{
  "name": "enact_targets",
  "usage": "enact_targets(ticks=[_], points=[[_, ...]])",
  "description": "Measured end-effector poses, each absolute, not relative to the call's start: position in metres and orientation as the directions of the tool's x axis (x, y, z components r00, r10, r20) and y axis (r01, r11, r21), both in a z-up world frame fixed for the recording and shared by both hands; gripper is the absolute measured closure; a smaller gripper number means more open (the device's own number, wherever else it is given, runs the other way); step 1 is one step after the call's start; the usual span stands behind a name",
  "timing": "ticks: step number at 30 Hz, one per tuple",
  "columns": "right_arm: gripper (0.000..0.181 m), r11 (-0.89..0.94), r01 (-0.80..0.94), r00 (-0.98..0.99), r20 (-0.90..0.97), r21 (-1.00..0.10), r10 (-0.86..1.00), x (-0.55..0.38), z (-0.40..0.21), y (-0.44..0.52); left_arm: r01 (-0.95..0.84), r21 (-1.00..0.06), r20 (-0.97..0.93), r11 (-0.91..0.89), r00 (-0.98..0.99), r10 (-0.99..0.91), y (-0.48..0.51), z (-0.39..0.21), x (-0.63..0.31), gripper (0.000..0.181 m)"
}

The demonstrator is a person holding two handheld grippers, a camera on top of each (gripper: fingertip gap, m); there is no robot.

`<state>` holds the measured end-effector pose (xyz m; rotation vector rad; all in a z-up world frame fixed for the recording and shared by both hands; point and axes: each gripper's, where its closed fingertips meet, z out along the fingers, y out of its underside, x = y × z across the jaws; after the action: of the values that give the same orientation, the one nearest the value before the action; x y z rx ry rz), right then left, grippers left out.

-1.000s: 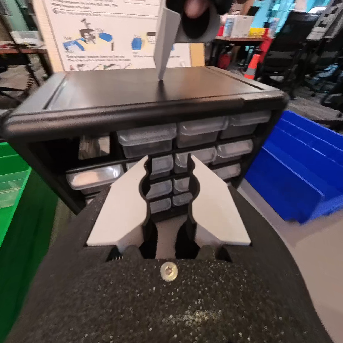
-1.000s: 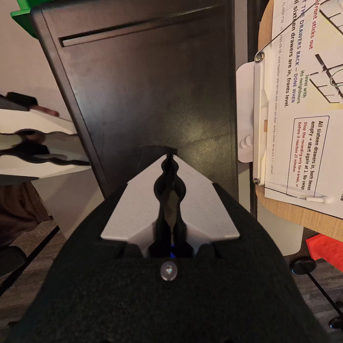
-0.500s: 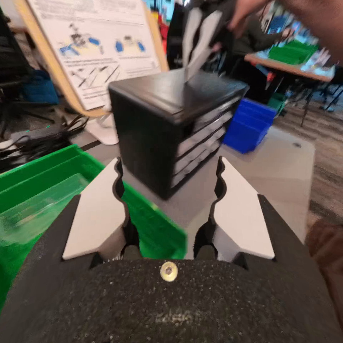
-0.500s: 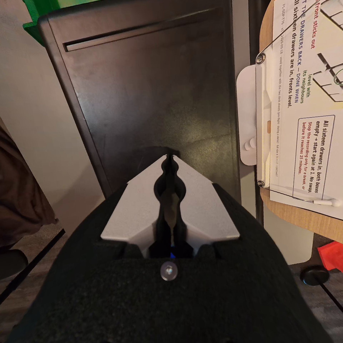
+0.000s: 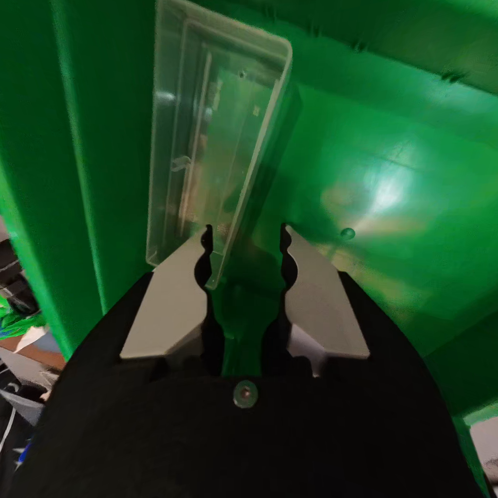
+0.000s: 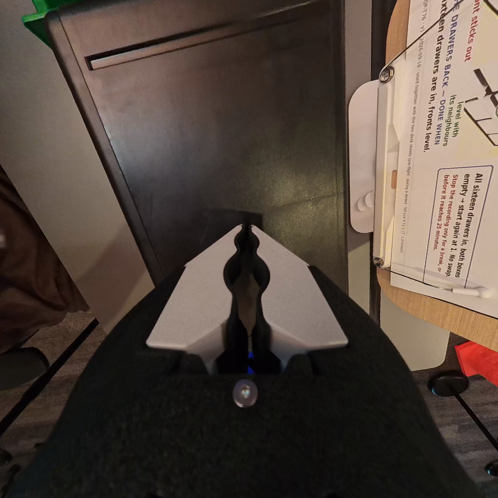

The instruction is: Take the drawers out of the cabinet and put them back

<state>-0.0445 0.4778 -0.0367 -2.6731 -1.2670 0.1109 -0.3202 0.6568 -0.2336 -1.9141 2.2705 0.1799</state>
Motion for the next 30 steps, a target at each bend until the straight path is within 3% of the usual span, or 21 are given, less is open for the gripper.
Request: enact_targets(ticks=[2,5,12,14,17,20,28,30], points=[[0.181,-0.619,0.761,0.632,0.008,-0.196,0.775,-0.045,-0.037,0.478,-0.983,0.031,-0.179,0.182,-0.185,-0.966,0.654,-0.242,-0.326,0.146],[0.181,-0.614,0.763,0.628,0.008,-0.202,0.778,-0.045,-0.037,0.478,-0.981,0.005,-0.14,0.195,-0.194,-0.971,0.64,-0.241,-0.324,0.179],[0.181,-0.603,0.774,0.616,0.013,-0.195,0.787,-0.045,-0.037,0.478,-0.982,0.052,-0.157,0.18,-0.186,-0.97,0.601,-0.242,-0.338,0.18],[0.181,-0.602,0.774,0.616,0.016,-0.198,0.787,-0.045,-0.037,0.478,-0.993,0.014,-0.147,0.121,-0.122,-0.982,0.591,-0.24,-0.336,0.164],[0.181,-0.603,0.77,0.62,0.02,-0.208,0.785,-0.045,-0.036,0.478,-0.988,-0.153,-0.098,0.018,-0.003,-0.995,0.582,-0.224,-0.323,0.139],[0.181,-0.604,0.768,0.622,0.026,-0.213,0.782,-0.045,-0.036,0.478,-0.968,-0.244,-0.08,-0.066,0.088,-0.993,0.589,-0.206,-0.321,0.102],[0.181,-0.612,0.765,0.629,0.028,-0.199,0.777,-0.045,-0.036,0.478,-0.969,-0.197,-0.163,-0.149,0.182,-0.97,0.623,-0.207,-0.326,0.037],[0.181,-0.613,0.766,0.629,0.031,-0.195,0.777,-0.045,-0.036,0.478,-0.969,-0.208,-0.129,-0.132,0.161,-0.979,0.62,-0.21,-0.32,0.043]])
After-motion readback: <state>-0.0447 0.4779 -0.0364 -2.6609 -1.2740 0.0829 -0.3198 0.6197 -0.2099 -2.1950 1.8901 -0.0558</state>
